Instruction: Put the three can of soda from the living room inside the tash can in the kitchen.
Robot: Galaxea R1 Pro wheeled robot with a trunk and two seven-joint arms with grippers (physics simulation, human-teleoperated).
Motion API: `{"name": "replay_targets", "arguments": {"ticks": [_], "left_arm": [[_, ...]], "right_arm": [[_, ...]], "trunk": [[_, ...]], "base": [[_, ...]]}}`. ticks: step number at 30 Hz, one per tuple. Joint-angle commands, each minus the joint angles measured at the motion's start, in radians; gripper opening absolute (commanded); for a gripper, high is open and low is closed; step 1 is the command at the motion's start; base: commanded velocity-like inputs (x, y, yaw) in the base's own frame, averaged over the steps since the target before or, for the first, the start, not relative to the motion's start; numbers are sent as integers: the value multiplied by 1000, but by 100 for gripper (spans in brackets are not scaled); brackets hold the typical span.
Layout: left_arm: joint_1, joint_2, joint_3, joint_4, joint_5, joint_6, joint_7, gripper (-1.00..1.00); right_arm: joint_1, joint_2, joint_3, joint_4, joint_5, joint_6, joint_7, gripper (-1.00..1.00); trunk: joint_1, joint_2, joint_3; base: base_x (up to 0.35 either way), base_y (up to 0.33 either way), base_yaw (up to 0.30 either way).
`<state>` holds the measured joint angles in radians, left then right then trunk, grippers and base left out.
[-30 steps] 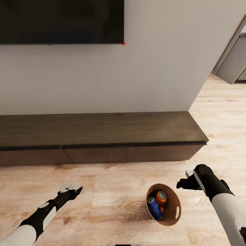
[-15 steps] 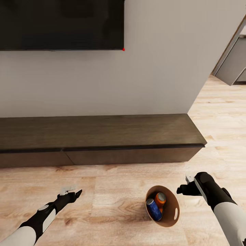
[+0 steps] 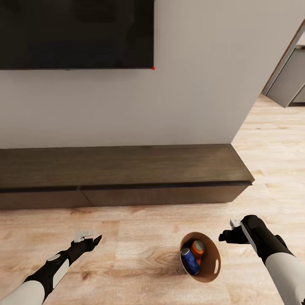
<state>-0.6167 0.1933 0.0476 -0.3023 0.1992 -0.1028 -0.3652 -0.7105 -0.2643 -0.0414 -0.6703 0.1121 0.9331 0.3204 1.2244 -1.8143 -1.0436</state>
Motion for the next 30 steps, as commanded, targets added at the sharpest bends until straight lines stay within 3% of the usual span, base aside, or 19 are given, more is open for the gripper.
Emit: {"name": "replay_targets", "arguments": {"ticks": [1,13,14,21,24,30], "left_arm": [[0,0,0,0,0,0,0,100],[0,0,0,0,0,0,2,100],[0,0,0,0,-1,0,31,100],[0,0,-4,0,-1,0,38,100],[0,0,-30,5,-1,1,65,100],[0,0,-147,106,-1,9,110,100]], "right_arm": [[1,0,0,0,0,0,0,100],[69,3,0,-54,-2,-2,2,100],[126,1,-1,-61,0,-117,0,100],[172,0,-2,-61,0,-157,8,100],[196,0,-2,-61,0,-204,9,100],[234,-2,-9,-60,1,-262,10,100]], "trunk": [[-4,7,3],[-50,91,41],[-54,98,44],[-81,147,66],[-92,168,75],[-115,210,94]], "base": [[0,0,0],[0,0,0],[0,0,0],[0,0,0],[0,0,0],[0,0,0]]}}
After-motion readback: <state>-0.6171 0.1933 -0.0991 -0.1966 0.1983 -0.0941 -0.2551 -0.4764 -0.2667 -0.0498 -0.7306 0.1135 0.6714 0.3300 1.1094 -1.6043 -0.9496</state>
